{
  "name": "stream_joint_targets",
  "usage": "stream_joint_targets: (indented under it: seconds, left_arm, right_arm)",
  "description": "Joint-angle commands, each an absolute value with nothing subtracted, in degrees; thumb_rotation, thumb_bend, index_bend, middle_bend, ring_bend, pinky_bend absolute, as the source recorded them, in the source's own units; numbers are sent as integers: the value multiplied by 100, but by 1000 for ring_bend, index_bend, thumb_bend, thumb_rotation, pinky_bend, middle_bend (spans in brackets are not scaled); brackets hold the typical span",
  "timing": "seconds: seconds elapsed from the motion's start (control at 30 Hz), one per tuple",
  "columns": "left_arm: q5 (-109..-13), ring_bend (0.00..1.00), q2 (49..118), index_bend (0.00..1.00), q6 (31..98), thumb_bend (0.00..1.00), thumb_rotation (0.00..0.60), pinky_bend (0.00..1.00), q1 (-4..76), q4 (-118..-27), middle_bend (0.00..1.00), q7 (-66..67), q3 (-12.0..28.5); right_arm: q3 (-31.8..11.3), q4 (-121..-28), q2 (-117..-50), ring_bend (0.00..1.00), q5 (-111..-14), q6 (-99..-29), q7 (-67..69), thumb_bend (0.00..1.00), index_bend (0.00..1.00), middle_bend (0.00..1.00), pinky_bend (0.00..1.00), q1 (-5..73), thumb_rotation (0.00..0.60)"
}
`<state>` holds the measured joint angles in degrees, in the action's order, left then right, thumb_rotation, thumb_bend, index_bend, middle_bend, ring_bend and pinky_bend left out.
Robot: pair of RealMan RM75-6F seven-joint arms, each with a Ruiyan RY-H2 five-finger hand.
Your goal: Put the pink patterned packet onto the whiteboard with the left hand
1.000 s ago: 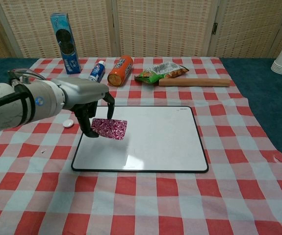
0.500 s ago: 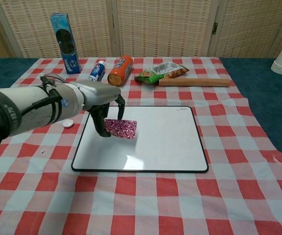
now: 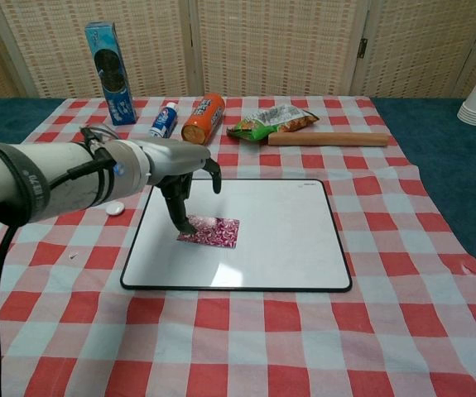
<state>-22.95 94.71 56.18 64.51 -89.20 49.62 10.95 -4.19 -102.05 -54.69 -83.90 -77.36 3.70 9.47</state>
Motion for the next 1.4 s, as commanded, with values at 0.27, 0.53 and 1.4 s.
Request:
stream_joint_targets:
  seconds: [0.27, 0.53, 1.4]
  left_arm:
    - [-2422, 1000, 9049, 262, 5815, 194, 600, 1000, 6211, -8891, 1000, 4819, 822]
    - [-2659, 1000, 9063, 296, 5535, 207, 600, 1000, 5842, -8284, 1000, 4397, 496]
    - [-2961, 1000, 9157, 431, 5502, 254, 600, 1000, 5584, -7886, 1000, 4122, 563]
  right_arm:
    - [-408, -10211, -5467, 102, -8433, -7812, 371, 154, 19, 155, 121, 912, 512]
    - [-387, -10239, -5487, 102, -8489, -7806, 290, 154, 19, 155, 121, 925, 512]
    - [-385, -10242, -5486, 102, -8464, -7740, 252, 154, 19, 155, 121, 963, 512]
